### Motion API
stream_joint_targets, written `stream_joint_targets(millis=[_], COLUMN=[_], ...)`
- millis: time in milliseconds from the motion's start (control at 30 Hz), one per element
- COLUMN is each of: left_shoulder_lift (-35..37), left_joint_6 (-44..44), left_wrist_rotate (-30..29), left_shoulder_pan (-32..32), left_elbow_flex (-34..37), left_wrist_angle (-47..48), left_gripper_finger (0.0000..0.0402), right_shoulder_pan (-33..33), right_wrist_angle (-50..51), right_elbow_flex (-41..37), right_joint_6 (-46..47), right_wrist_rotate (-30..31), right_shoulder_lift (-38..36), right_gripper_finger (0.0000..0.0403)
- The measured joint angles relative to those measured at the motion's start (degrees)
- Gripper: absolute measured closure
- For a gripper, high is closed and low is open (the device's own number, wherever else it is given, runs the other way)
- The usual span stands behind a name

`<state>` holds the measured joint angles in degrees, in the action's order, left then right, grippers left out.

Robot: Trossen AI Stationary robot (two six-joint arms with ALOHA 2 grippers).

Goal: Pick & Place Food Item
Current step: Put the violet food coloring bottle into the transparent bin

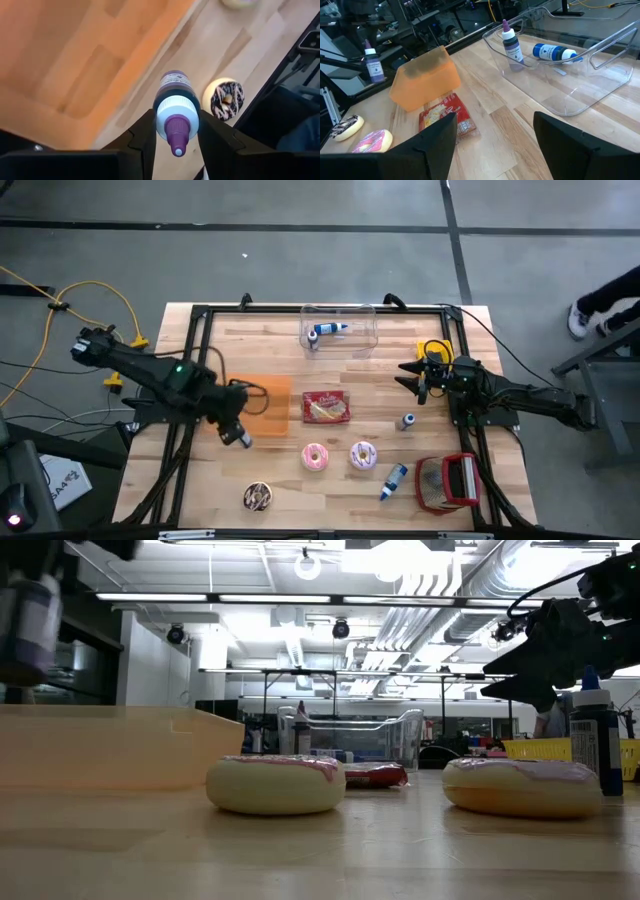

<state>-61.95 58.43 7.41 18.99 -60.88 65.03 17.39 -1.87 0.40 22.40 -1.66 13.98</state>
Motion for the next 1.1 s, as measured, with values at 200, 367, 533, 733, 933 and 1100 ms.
stream_joint_targets(millis=[200,367,533,733,933,1100], left_shoulder_lift=[-5.96,-13.51,-20.46,-26.88,-30.33,-32.08], left_joint_6=[-13.48,-23.62,-30.59,-36.51,-39.79,-43.63], left_wrist_rotate=[3.11,4.21,5.47,5.91,5.96,5.9], left_shoulder_pan=[-10.58,-17.7,-21.35,-22.74,-24.58,-28.71], left_elbow_flex=[-6.14,-13.71,-20.28,-26.31,-28.75,-28.79], left_wrist_angle=[0.84,3.24,3.57,3.44,2.89,-1.31], left_gripper_finger=[0.0289,0.0289,0.0289,0.0289,0.0289,0.0289], right_shoulder_pan=[-0.02,0.0,-0.01,0.0,0.0,0.0], right_wrist_angle=[0.0,0.0,0.0,0.0,0.0,0.0], right_elbow_flex=[0.0,0.0,0.0,0.0,0.0,0.0], right_joint_6=[0.01,-0.01,0.01,0.0,0.0,0.01], right_wrist_rotate=[-0.01,-0.01,0.0,-0.01,-0.01,-0.01], right_shoulder_lift=[0.0,0.0,0.0,0.0,0.0,0.0], right_gripper_finger=[0.0152,0.0152,0.0152,0.0152,0.0152,0.0152])
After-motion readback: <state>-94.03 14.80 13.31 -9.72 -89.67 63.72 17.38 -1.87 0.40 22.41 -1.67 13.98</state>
